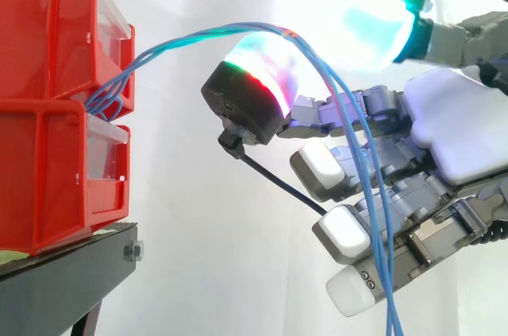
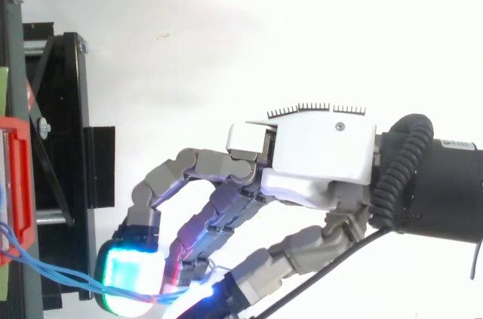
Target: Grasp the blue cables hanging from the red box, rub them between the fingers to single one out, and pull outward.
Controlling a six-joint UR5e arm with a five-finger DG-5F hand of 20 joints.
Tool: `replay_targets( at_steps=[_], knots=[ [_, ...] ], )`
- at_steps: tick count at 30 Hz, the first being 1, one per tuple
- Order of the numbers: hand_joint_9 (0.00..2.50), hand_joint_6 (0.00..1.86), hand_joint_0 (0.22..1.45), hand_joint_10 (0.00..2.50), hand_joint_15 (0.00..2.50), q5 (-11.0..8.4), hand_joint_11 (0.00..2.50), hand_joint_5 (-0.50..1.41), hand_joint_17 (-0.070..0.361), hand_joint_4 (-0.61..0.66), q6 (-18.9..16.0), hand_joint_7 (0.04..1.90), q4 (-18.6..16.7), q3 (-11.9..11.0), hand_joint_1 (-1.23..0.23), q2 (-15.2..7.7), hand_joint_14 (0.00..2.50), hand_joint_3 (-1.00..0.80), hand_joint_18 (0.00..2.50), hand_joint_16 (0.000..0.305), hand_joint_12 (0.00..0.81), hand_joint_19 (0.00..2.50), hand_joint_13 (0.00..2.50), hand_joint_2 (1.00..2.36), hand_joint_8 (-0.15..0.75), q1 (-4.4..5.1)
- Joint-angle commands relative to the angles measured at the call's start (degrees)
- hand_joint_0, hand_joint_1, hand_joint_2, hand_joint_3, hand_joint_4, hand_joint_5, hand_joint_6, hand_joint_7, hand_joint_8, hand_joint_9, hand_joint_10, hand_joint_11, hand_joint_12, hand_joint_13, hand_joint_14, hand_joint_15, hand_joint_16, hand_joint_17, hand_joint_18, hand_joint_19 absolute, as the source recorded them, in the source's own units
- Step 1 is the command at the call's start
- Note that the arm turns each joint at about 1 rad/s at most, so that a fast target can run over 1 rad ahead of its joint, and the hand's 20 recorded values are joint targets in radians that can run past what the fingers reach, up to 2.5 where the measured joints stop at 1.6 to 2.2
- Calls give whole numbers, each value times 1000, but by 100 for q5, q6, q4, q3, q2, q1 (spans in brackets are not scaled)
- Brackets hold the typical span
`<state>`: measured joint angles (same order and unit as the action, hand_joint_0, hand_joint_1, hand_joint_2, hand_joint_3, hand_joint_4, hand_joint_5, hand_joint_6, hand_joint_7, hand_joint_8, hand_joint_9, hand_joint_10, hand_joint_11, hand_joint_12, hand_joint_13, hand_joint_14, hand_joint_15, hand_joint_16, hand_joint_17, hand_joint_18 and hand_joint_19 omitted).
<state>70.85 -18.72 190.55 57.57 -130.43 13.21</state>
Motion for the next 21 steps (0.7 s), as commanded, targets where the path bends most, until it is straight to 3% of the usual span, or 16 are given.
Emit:
replay_targets(
  at_steps=[1,5,8,13,15,21],
  knots=[
    [930,922,491,11,446,-1,587,-156,144,-164,0,798,-1,0,-838,0,16,-500,447,64,419,330,753,1000,268,-2],
    [968,917,498,14,452,-1,585,-150,148,-155,0,817,-1,0,-770,0,15,-500,382,66,428,345,763,1000,277,-2],
    [998,913,596,15,464,-1,597,-142,139,-178,0,865,-1,0,-729,0,17,-500,357,62,407,357,774,1000,265,-2],
    [1022,918,656,13,462,-1,607,-142,142,-170,0,899,-1,0,-807,0,16,-388,364,63,407,346,788,1009,270,-2],
    [1007,929,714,13,456,-1,608,-149,141,-222,0,938,-1,0,-863,0,16,-364,430,63,402,337,798,1010,263,6],
    [926,954,820,12,438,-1,581,-171,132,-327,0,1033,-1,0,-911,0,15,-468,491,59,384,329,765,1002,217,-2]
  ],
)
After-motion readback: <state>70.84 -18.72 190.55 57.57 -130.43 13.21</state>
